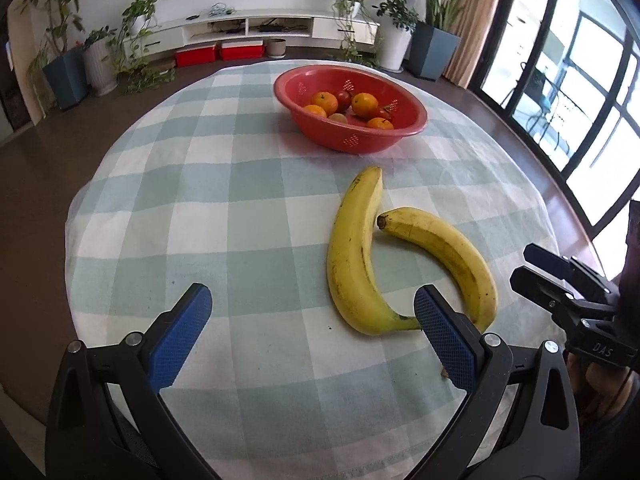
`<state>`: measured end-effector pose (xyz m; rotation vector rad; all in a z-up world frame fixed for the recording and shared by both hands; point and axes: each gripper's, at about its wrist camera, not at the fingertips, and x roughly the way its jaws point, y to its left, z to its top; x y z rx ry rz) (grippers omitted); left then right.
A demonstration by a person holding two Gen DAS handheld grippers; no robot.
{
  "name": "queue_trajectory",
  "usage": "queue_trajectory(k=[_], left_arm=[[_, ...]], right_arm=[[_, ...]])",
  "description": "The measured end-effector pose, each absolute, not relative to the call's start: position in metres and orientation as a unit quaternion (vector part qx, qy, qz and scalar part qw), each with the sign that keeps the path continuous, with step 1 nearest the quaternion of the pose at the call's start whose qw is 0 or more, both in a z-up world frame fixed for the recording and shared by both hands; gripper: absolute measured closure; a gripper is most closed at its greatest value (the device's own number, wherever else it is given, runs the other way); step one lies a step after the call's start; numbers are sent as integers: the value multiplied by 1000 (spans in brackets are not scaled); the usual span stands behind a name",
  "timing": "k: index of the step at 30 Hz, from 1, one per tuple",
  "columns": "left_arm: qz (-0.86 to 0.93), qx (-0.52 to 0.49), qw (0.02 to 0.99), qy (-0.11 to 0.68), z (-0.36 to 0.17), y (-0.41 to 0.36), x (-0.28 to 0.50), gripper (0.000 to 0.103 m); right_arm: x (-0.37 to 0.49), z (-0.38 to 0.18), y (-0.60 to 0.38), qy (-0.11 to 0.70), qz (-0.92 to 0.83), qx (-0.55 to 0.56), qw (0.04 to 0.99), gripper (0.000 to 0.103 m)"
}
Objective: Organize fruits
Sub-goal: 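Grasp one banana with the left tool while the right tool grasps the other banana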
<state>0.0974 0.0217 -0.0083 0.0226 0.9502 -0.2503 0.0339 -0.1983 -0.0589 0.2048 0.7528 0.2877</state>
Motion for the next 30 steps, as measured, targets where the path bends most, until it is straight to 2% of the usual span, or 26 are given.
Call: queue_trajectory(k=[12,16,21,25,30], left_arm=[[-98,135,840,515,-41,-25,167,1],[-107,138,827,534,-52,-27,182,2],[-114,140,822,540,-61,-29,193,7],[-116,139,816,549,-70,-29,200,26],[-122,132,815,551,-72,-26,205,26]], right_arm=[[70,-69,-174,452,139,32,881,32],[82,-73,-163,472,144,5,870,36],[94,-79,-155,492,144,-16,858,41],[101,-85,-153,503,142,-24,852,44],[104,-88,-150,504,143,-35,851,45]])
